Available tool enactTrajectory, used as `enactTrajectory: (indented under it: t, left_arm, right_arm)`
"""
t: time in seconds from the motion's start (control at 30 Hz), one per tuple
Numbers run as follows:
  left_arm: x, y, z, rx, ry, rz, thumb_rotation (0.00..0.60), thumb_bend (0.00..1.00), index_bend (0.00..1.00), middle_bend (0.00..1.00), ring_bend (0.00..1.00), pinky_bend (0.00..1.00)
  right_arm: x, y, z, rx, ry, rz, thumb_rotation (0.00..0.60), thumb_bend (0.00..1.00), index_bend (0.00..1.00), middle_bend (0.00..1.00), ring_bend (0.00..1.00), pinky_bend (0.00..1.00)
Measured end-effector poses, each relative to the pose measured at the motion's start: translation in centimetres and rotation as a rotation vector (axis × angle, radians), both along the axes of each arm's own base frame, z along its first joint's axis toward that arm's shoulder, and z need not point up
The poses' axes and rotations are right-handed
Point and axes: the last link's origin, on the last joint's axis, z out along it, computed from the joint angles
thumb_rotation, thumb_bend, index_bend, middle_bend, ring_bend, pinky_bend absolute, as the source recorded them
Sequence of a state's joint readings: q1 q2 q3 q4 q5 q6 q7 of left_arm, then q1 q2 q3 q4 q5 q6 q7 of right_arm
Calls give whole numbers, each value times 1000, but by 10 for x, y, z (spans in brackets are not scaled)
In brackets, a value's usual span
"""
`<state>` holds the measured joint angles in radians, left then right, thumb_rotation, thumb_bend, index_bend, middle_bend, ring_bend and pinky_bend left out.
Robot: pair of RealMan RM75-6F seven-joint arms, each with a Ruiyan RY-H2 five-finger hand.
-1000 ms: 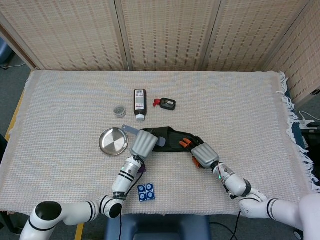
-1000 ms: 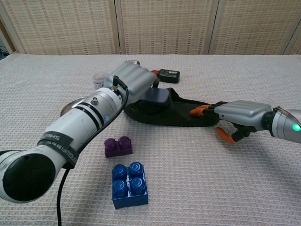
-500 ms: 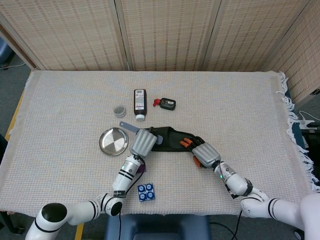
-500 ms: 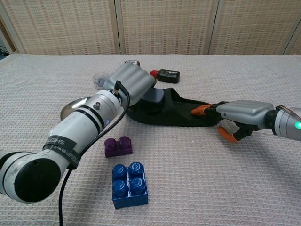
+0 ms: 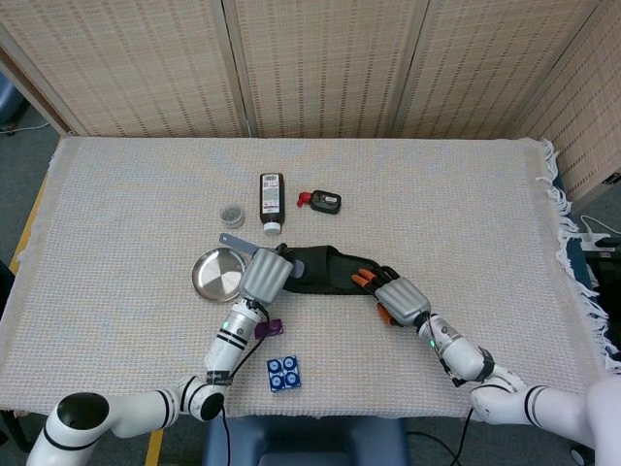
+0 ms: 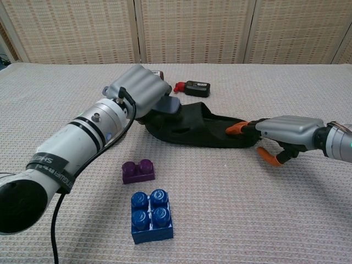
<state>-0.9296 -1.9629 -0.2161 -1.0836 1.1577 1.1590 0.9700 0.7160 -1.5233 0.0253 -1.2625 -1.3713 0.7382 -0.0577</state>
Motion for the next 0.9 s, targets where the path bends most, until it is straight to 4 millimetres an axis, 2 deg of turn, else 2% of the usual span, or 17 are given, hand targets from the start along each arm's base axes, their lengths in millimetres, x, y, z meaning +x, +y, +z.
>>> enactTrajectory:
  t: [0.2,0.33,0.47,0.57,0.73,0.9]
  left_arm:
    - [-15,-15,30,-13,1,-2,600,438,463,553,905,1000]
    - [-49,-20,48,-7,34,68,600,437,459,549,905,1000]
    - [-72,-17,49,2,74,127,600,430,447,536,906,1000]
    - [-92,-10,48,18,110,179,600,425,438,519,906,1000]
    - [-117,-1,44,11,138,267,600,422,415,490,905,1000]
    - [-127,2,42,4,147,309,600,422,353,423,906,1000]
  right_arm:
    - [0,2,13,-9,-13,22,600,664,0,0,0,0]
    - [3,3,29,-23,-56,12,600,658,0,0,0,0]
    - [12,3,49,-57,-107,21,600,578,0,0,0,0]
    - [19,5,62,-85,-126,43,600,568,0,0,0,0]
    - [25,11,69,-92,-121,59,600,568,0,0,0,0]
    - [25,12,70,-95,-116,52,600,568,0,0,0,0]
